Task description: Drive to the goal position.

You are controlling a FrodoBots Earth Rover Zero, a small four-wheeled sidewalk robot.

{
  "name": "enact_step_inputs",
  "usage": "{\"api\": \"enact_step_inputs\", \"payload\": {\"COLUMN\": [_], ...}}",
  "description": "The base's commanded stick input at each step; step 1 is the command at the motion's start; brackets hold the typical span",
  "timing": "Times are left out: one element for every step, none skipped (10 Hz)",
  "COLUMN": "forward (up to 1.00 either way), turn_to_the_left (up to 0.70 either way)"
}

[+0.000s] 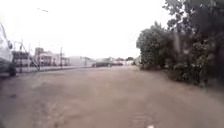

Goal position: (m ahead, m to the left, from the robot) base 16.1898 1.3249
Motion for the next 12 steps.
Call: {"api": "enact_step_inputs", "payload": {"forward": [0.5,0.5,0.5,0.5,0.5,0.5,0.5,0.5,0.5,0.5,0.5,0.5], "turn_to_the_left": [0.0,0.0,0.0,0.0,0.0,0.0,0.0,0.0,0.0,0.0,0.0,0.0]}}
